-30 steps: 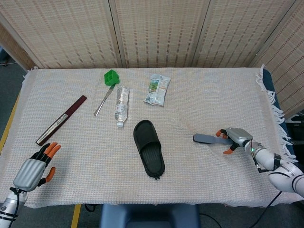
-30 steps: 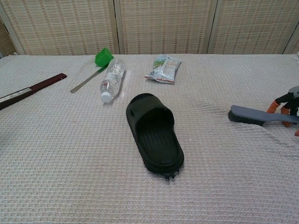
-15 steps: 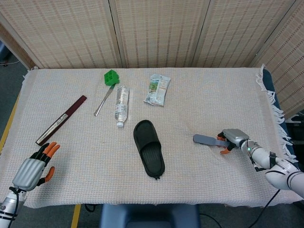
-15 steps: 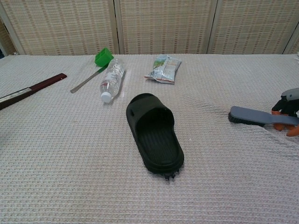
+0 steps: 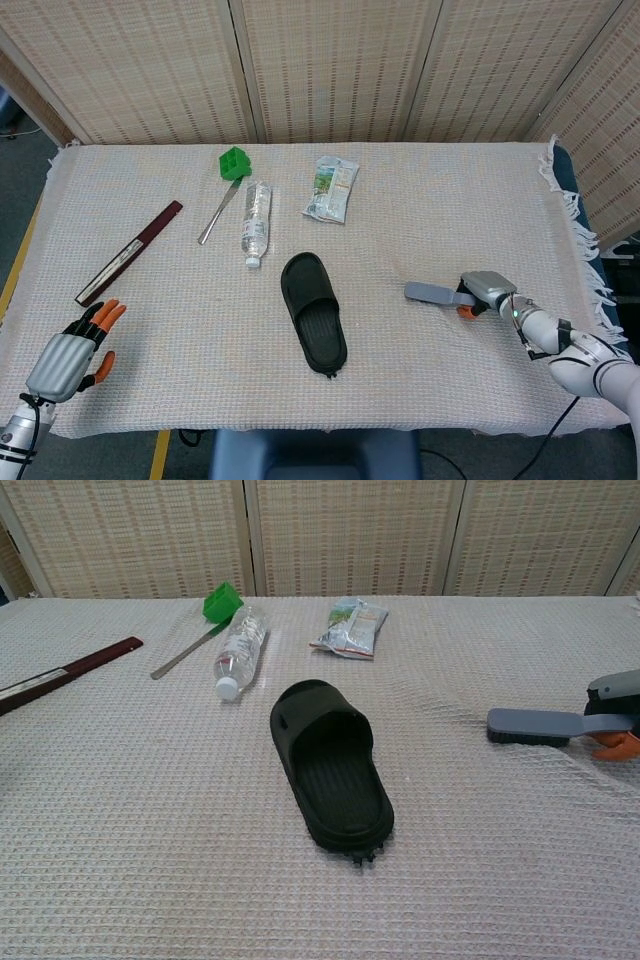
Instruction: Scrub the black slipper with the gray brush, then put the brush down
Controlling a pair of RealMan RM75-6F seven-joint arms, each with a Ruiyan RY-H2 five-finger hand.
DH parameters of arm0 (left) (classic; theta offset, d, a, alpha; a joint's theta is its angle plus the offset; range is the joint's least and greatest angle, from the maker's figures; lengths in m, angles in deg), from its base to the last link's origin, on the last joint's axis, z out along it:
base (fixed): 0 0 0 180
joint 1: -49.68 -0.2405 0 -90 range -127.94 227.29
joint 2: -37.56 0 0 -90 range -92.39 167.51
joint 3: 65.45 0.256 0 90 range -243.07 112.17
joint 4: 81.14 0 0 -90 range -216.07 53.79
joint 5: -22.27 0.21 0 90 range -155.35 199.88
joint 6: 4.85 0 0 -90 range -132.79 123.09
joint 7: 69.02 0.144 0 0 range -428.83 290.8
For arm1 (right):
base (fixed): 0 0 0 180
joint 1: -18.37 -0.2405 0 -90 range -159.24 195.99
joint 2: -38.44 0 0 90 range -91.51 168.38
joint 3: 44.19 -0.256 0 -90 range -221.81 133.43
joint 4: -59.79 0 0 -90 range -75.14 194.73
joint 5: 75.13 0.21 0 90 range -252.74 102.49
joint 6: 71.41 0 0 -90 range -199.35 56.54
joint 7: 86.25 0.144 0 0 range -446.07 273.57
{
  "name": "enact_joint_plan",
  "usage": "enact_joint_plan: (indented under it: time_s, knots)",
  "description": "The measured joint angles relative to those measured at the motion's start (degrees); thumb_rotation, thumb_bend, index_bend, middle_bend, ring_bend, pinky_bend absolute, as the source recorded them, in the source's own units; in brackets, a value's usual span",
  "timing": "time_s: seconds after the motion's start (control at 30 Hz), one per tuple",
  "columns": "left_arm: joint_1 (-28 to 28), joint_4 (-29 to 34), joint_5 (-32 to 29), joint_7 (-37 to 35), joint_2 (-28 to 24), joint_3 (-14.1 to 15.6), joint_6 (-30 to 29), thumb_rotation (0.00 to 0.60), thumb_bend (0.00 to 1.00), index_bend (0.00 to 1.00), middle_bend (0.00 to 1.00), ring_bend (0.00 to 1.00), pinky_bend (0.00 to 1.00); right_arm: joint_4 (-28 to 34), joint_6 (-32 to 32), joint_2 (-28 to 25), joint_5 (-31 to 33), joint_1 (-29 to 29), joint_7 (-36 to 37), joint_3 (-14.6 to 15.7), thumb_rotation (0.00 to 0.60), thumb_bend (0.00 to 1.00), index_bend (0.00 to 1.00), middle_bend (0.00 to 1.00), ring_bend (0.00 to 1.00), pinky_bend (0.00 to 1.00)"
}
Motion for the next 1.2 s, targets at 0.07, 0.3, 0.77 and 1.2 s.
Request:
enact_joint_plan:
  time_s: [0.07, 0.3, 0.77, 1.2]
  knots:
    - [-0.04, 0.04, 0.06, 0.04, -0.04, 0.04, -0.08, 0.600, 0.55, 0.00, 0.00, 0.05, 0.29, -0.02, 0.04, 0.18, 0.31, 0.04, -0.85, -0.10, 0.600, 0.45, 0.95, 0.86, 0.84, 1.00]
    - [-0.12, 0.31, 0.12, 0.18, -0.16, 0.09, -0.19, 0.600, 0.56, 0.00, 0.00, 0.05, 0.29, -0.41, 0.00, 1.06, 1.65, 0.46, -6.57, -0.57, 0.600, 0.52, 1.00, 0.92, 0.90, 1.00]
    - [-0.17, 0.46, 0.32, 0.08, -0.23, 0.11, -0.46, 0.600, 0.60, 0.00, 0.00, 0.05, 0.29, 3.62, -2.56, 0.38, 8.81, 3.58, -17.13, -4.31, 0.600, 0.60, 1.00, 0.96, 0.96, 1.00]
    - [-0.24, 0.38, 0.78, -0.52, -0.28, 0.25, -0.82, 0.600, 0.60, 0.00, 0.00, 0.05, 0.29, 7.10, -4.84, -4.13, 6.93, 3.48, -5.66, -7.95, 0.600, 0.61, 1.00, 0.96, 0.96, 1.00]
